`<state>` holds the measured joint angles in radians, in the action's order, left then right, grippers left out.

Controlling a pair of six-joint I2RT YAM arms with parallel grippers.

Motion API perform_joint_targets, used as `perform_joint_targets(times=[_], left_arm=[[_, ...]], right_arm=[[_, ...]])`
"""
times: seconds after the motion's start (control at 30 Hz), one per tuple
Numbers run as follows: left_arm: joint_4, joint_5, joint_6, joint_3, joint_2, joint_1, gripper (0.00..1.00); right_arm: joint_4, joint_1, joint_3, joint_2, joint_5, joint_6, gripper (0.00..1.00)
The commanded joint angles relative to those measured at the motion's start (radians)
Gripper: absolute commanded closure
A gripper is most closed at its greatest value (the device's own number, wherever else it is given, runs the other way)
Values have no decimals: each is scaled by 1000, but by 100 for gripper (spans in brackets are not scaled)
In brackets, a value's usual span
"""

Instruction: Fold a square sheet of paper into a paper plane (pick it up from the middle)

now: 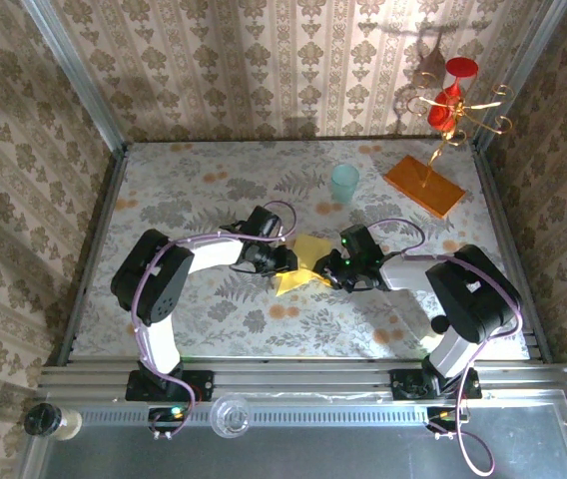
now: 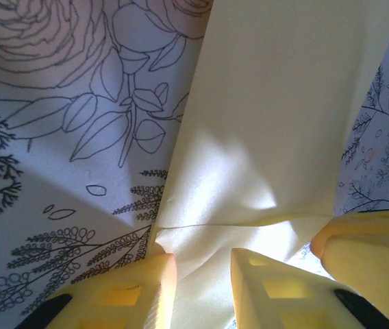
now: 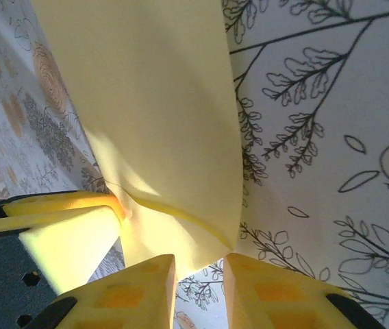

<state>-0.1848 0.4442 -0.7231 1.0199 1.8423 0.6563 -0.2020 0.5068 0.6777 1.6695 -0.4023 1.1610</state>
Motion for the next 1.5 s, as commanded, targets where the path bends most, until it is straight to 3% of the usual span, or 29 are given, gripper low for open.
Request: perform_joint_targets(times=[0.0,0.57,0.87,1.1,1.3,1.47], left_arm=[[-9,11,-24,-32,-3,-15,70],[91,100,-78,-85,-17,-65,69],[95,105,-47,-77,-61,-79,63],[81,49,83,-63,-175,-81,48],[92,-12,242,-116,-260,-69,23],[24,-173,412,-124,-300,9,6]], right_arm=[[-66,4,-14,20,-39,30,74],[-148,6,-35,47,-35,50,80],[-162,6,-41,21,-18,49,92],[-153,6,-34,-31,0,63,97],[-99,11,3,-60,6,80,99],[-80,16,33,-60,-4,104,99]])
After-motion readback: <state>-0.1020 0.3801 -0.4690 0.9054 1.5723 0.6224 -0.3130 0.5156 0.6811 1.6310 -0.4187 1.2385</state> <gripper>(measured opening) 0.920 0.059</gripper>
